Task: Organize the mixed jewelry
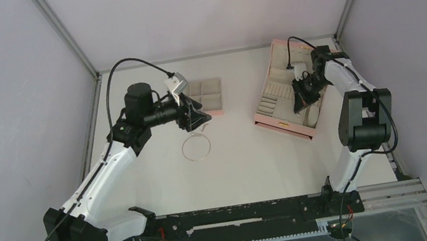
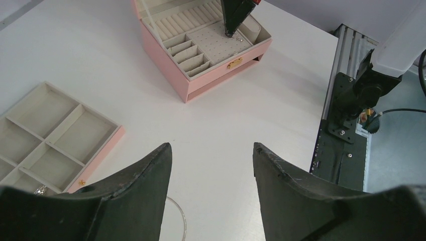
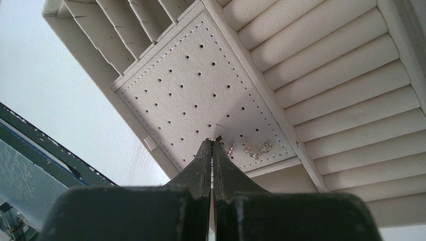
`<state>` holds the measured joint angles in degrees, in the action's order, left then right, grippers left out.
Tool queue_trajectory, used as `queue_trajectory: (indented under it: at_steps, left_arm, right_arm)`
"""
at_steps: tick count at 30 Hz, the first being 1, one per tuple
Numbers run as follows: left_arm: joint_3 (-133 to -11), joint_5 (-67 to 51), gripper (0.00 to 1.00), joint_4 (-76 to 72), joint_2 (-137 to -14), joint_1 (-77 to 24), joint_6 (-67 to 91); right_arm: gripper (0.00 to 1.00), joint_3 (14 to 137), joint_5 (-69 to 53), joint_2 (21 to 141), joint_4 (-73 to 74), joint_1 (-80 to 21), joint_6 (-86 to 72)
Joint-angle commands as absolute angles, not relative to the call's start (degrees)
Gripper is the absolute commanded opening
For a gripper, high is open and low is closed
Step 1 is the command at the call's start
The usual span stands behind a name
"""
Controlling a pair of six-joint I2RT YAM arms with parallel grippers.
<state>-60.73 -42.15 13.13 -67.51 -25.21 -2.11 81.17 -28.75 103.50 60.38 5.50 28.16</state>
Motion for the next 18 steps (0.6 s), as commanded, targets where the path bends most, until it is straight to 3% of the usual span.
queue_trajectory:
  at_steps: [1, 18]
  left_arm:
    - [-60.95, -41.93, 0.65, 12.48, -66.45, -24.96, -3.56]
    - [-61.85, -42.05, 0.65, 12.53, -67.47, -24.96, -3.43]
  right_arm:
    - [0.00, 83.50, -27.99, 103.99, 59.26, 5.54, 27.86]
    - [0.00, 84.67, -26.15, 104.89, 58.18, 5.98, 26.72]
